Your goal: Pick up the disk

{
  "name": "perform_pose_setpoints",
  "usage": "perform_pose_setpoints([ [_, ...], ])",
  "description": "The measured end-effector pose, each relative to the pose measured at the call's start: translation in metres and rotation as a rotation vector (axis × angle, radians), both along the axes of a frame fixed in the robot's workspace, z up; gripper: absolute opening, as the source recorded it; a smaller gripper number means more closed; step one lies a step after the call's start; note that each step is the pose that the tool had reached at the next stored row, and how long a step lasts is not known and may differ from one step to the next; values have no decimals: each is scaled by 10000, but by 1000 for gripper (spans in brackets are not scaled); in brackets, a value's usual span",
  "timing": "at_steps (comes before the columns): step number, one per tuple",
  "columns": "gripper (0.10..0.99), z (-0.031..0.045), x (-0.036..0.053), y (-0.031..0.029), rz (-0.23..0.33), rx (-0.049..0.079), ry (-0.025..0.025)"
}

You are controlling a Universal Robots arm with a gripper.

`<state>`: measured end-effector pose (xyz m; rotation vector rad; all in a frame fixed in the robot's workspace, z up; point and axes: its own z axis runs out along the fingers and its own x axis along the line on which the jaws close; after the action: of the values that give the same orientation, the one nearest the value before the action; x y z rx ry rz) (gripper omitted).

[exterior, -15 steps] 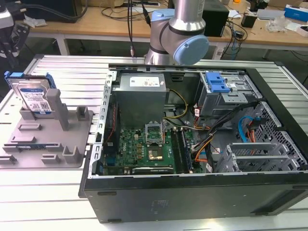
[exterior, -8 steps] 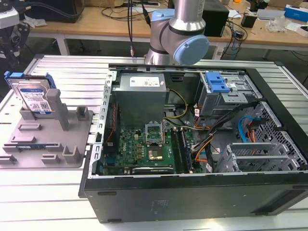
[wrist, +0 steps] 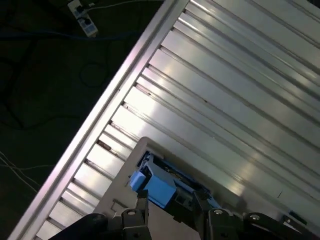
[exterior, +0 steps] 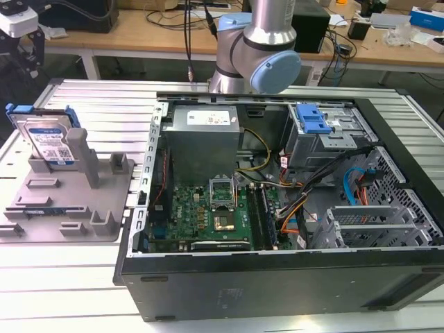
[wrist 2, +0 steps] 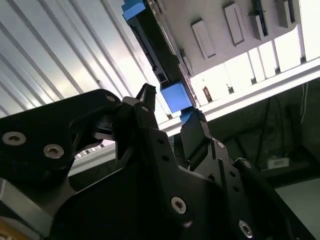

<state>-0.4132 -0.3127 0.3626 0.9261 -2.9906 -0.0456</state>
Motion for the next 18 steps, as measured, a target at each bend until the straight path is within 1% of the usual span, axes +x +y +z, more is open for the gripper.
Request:
perform_pose_setpoints([
  [1, 482, 0, 0, 0, 186, 0, 0],
  [5, 482, 0, 0, 0, 1466, 0, 0],
  [11, 482, 0, 0, 0, 2719, 0, 0],
  [12, 482, 0, 0, 0, 3074, -2, 0],
  [14, 482, -1, 0, 0, 3493, -17, 2],
  [16, 482, 0, 0, 1, 3912, -47, 7],
  [17, 482, 0, 0, 1, 4201, -108, 20],
  [18, 482, 0, 0, 0, 4371, -160, 30],
])
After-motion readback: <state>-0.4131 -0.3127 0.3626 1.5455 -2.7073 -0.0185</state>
